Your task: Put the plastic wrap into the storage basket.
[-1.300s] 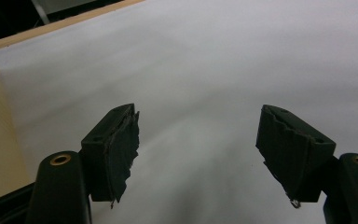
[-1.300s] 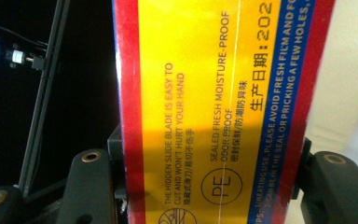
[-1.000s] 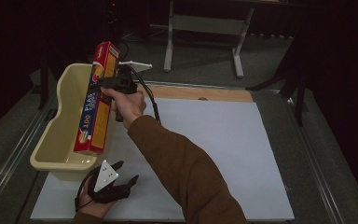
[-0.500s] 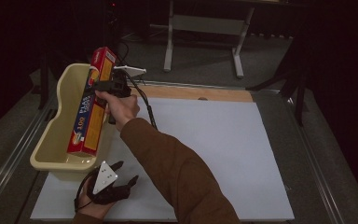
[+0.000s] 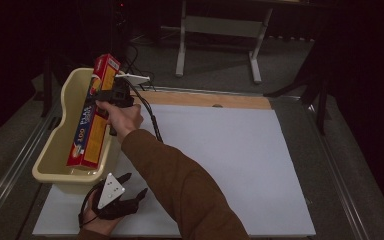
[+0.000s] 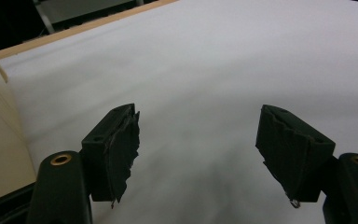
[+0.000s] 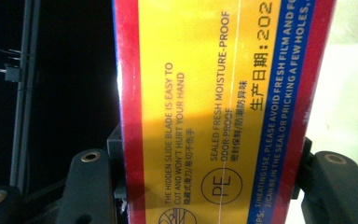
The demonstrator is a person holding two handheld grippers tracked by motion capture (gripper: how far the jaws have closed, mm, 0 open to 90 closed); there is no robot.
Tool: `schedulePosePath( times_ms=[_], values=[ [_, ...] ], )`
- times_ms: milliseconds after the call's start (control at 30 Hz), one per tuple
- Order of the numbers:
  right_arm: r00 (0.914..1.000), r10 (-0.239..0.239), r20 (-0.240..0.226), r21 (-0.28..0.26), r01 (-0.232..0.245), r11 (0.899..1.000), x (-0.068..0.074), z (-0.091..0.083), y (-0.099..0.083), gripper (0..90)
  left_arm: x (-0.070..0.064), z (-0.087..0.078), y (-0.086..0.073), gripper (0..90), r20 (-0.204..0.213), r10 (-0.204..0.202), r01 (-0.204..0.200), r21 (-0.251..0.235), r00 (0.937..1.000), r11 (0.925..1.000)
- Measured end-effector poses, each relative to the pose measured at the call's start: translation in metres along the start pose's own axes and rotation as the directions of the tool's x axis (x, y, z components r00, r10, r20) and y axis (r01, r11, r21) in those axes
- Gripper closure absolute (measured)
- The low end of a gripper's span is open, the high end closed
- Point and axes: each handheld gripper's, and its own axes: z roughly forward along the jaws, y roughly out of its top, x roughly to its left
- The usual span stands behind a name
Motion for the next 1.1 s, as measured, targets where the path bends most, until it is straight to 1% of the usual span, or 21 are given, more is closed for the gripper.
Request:
schedulePosePath(
  times_ms=[100,133,200,300,367,433,467,533,667,733,800,867,967,1067,1100],
  values=[
    [0.9999,-0.006,0.013,0.004,0.006,1.000,0.000,0.003,-0.003,40.5,0.000,0.000,0.000,29.3,0.002,-0.001,0.001,-0.002,1.0000,1.0000],
    [0.9998,-0.006,0.018,0.015,0.006,1.000,-0.001,0.008,-0.005,40.5,0.000,-0.001,0.000,29.4,0.002,0.000,0.000,-0.002,1.0000,1.0000],
    [0.9996,-0.006,0.026,0.019,0.006,1.000,-0.001,0.012,-0.007,40.5,0.000,-0.001,0.000,29.4,0.002,0.000,0.000,-0.004,1.0000,1.0000],
    [0.9993,0.012,0.037,0.036,-0.013,0.999,-0.002,0.017,-0.012,40.5,0.001,-0.001,0.000,29.3,0.000,-0.004,0.004,-0.007,1.0000,1.0000],
    [0.9986,0.031,0.042,0.035,-0.032,0.999,-0.005,0.018,-0.011,40.3,0.001,-0.001,0.000,29.4,-0.001,-0.004,0.004,-0.007,1.0000,1.0000],
    [0.9968,0.053,0.059,0.046,-0.056,0.997,-0.008,0.019,-0.010,40.2,0.001,-0.001,0.000,29.4,-0.002,-0.005,0.005,-0.006,1.0000,1.0000],
    [0.9954,0.060,0.075,0.055,-0.064,0.996,-0.010,0.020,-0.010,40.1,0.001,-0.001,0.000,29.4,-0.003,-0.003,0.003,-0.005,1.0000,1.0000],
    [0.9940,0.072,0.083,0.067,-0.078,0.995,-0.013,0.021,-0.009,40.0,0.001,-0.002,0.000,29.4,-0.007,-0.003,0.003,-0.005,1.0000,1.0000],
    [0.9921,0.081,0.096,0.074,-0.088,0.993,-0.016,0.023,-0.008,39.3,0.002,-0.003,0.000,29.5,-0.015,-0.013,0.013,-0.017,0.9998,0.9998],
    [0.9893,0.088,0.116,0.080,-0.097,0.992,-0.018,0.025,-0.008,38.7,0.003,-0.003,0.000,29.5,-0.016,-0.017,0.016,-0.017,0.9997,0.9997],
    [0.9866,0.088,0.137,0.089,-0.100,0.991,-0.020,0.027,-0.007,37.9,0.003,-0.003,0.000,29.5,-0.017,-0.019,0.018,-0.017,0.9997,0.9997],
    [0.9858,0.087,0.143,0.097,-0.101,0.990,-0.021,0.028,-0.007,36.2,0.003,-0.003,0.000,29.5,-0.015,-0.019,0.019,-0.015,0.9997,0.9997],
    [0.9839,0.060,0.168,0.096,-0.077,0.992,-0.020,0.029,-0.008,33.7,0.003,-0.003,0.000,29.5,-0.018,-0.016,0.016,-0.020,0.9997,0.9997],
    [0.9836,0.053,0.172,0.100,-0.070,0.993,-0.018,0.029,-0.008,31.3,0.003,-0.004,0.000,29.6,-0.018,-0.016,0.016,-0.021,0.9997,0.9997],
    [0.9842,0.056,0.168,0.113,-0.075,0.991,-0.018,0.028,-0.007,30.9,0.003,-0.003,0.000,29.6,-0.018,-0.019,0.018,-0.020,0.9997,0.9996]
  ],
)
